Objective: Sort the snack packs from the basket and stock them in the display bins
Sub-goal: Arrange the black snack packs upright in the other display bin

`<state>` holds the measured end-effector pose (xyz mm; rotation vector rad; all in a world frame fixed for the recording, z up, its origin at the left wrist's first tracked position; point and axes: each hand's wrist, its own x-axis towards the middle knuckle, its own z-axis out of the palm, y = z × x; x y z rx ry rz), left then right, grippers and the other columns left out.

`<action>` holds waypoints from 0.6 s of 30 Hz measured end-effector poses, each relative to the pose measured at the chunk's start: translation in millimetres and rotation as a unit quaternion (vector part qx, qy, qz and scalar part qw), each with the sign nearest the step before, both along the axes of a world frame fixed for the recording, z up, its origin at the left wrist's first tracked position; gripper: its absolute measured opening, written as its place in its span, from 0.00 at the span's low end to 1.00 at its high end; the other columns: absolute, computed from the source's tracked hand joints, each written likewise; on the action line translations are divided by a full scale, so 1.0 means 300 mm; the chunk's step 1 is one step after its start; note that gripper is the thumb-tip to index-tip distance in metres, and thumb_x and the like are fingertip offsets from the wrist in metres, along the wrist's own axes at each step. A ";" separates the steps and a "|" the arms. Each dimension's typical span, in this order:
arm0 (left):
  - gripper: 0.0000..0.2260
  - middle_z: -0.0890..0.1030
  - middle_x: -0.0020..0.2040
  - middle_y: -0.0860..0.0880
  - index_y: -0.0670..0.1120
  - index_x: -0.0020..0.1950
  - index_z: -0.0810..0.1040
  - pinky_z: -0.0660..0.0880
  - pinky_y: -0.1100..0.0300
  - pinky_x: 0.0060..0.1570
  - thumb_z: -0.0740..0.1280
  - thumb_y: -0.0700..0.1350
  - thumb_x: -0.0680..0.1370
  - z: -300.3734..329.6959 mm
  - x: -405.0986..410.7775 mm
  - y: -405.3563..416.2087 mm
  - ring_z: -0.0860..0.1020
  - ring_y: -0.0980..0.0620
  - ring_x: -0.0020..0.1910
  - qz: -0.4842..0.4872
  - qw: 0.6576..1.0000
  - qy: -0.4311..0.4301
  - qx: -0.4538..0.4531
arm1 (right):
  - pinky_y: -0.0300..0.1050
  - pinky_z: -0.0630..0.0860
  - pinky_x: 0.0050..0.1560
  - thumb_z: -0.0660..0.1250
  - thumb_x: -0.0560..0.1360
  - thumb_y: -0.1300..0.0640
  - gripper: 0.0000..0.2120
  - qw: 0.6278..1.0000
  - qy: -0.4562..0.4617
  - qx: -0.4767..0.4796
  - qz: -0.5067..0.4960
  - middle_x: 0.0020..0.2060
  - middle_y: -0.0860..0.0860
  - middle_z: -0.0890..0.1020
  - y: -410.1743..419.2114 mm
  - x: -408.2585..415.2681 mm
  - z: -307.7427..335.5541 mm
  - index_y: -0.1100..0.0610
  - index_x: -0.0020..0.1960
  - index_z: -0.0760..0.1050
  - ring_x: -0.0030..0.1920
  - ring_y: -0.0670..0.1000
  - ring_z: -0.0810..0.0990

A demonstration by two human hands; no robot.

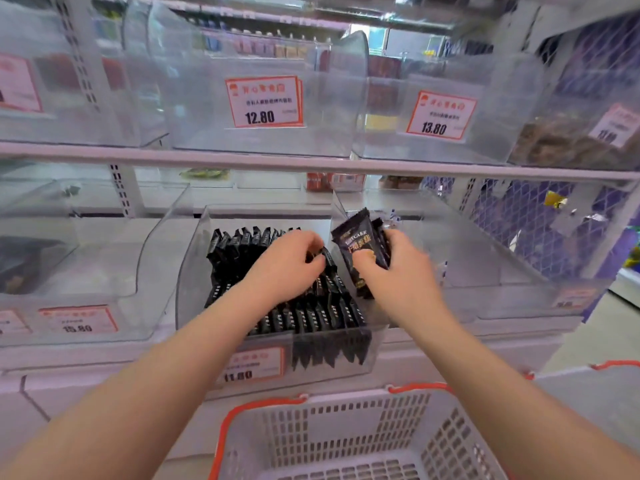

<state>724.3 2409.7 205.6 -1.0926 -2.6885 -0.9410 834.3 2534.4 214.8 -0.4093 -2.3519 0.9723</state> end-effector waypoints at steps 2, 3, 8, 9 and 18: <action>0.15 0.75 0.58 0.44 0.43 0.61 0.74 0.69 0.56 0.58 0.62 0.47 0.77 -0.010 -0.096 0.042 0.73 0.45 0.59 0.010 0.995 0.021 -0.097 | 0.44 0.66 0.34 0.60 0.72 0.50 0.08 0.998 -0.045 0.045 -0.007 0.42 0.50 0.78 -0.009 -0.072 0.016 0.52 0.48 0.69 0.38 0.47 0.74; 0.16 0.73 0.60 0.43 0.42 0.62 0.74 0.69 0.52 0.60 0.62 0.48 0.77 -0.019 -0.138 0.059 0.71 0.43 0.60 0.018 0.989 0.030 -0.142 | 0.45 0.65 0.34 0.60 0.72 0.50 0.11 0.996 -0.065 0.065 -0.015 0.45 0.53 0.77 -0.014 -0.103 0.022 0.55 0.51 0.69 0.38 0.50 0.74; 0.23 0.69 0.65 0.41 0.41 0.65 0.70 0.69 0.48 0.62 0.64 0.53 0.76 -0.064 -0.300 0.097 0.69 0.42 0.63 0.071 0.977 0.030 -0.201 | 0.48 0.65 0.44 0.58 0.75 0.54 0.18 0.971 -0.124 0.196 -0.055 0.58 0.61 0.69 -0.036 -0.238 0.029 0.64 0.60 0.63 0.53 0.62 0.74; 0.26 0.68 0.66 0.42 0.42 0.67 0.68 0.69 0.48 0.63 0.64 0.55 0.75 -0.073 -0.318 0.100 0.69 0.42 0.64 0.064 0.978 0.019 -0.197 | 0.49 0.67 0.46 0.57 0.76 0.54 0.20 0.963 -0.142 0.223 -0.057 0.59 0.62 0.69 -0.039 -0.261 0.023 0.65 0.62 0.62 0.54 0.62 0.74; 0.20 0.72 0.62 0.47 0.45 0.64 0.72 0.71 0.51 0.51 0.63 0.55 0.76 -0.134 -0.368 0.103 0.73 0.45 0.60 0.016 0.964 0.094 -0.248 | 0.51 0.71 0.56 0.57 0.77 0.60 0.25 0.901 -0.251 0.345 -0.076 0.65 0.64 0.66 -0.046 -0.434 -0.054 0.65 0.70 0.53 0.64 0.62 0.68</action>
